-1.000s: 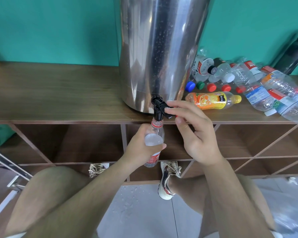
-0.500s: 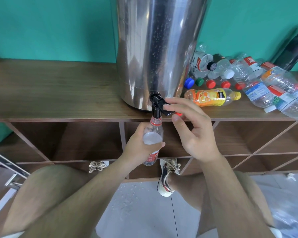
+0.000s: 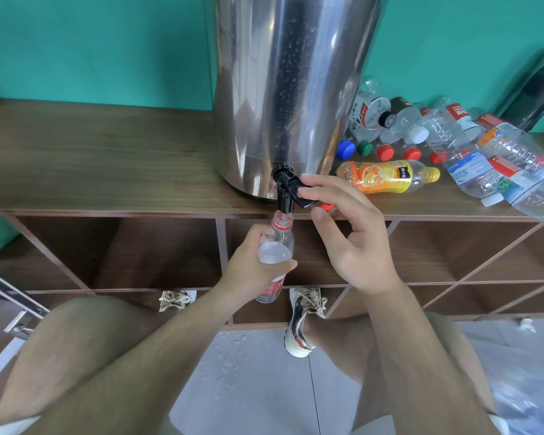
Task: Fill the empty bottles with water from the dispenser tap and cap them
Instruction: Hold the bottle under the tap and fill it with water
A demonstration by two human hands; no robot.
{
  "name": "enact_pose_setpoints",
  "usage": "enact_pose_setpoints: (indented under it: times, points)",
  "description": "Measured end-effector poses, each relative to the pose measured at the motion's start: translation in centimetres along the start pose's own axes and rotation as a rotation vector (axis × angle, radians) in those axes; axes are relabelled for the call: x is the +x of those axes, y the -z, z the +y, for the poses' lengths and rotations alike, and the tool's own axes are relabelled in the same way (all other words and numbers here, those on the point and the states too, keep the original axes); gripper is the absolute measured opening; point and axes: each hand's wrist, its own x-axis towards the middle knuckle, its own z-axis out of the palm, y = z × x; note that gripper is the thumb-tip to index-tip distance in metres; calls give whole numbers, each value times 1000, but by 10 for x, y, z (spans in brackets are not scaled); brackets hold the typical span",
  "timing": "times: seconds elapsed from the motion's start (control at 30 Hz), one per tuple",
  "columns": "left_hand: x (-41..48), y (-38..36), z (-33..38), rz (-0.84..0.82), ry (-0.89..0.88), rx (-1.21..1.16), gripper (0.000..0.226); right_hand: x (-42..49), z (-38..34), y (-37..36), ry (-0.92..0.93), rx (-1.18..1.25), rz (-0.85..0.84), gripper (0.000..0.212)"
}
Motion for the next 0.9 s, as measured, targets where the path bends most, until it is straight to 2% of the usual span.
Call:
enact_pose_setpoints:
  times: [0.9]
  points:
    - [5,-4,-8,-2,13,-56,70,-3,-2,-2,-19,3,6,36]
